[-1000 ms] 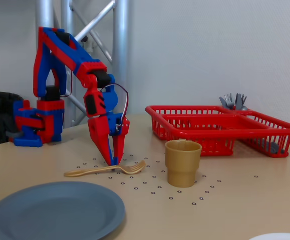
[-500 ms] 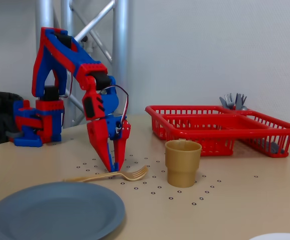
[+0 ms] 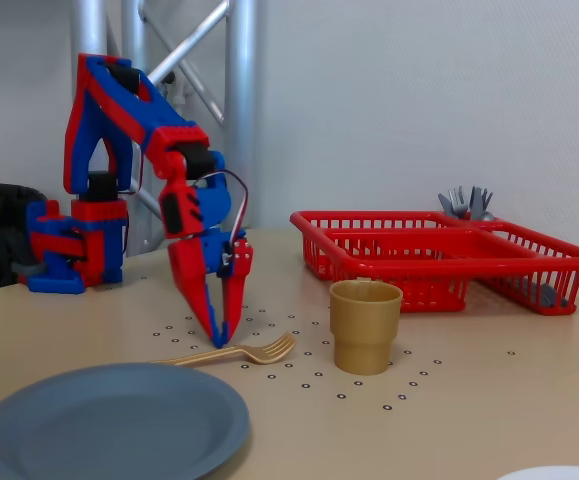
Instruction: Push the fork on the left side of the plate
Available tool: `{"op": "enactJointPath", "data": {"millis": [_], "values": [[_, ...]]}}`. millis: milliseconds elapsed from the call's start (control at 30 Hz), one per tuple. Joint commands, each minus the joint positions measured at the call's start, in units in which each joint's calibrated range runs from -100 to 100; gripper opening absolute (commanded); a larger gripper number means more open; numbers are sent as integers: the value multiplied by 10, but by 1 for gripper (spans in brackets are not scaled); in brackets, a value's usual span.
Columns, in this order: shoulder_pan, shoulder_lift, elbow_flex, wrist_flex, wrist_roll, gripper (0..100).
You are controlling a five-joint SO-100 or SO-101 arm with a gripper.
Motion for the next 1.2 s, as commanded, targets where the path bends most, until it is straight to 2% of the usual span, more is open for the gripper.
{"op": "enactJointPath", "data": {"millis": [0, 567, 1167], "values": [[-26, -32, 0, -5, -12, 0], [-68, 68, -143, -6, -39, 0], [-15, 157, -303, -6, -30, 0]]}}
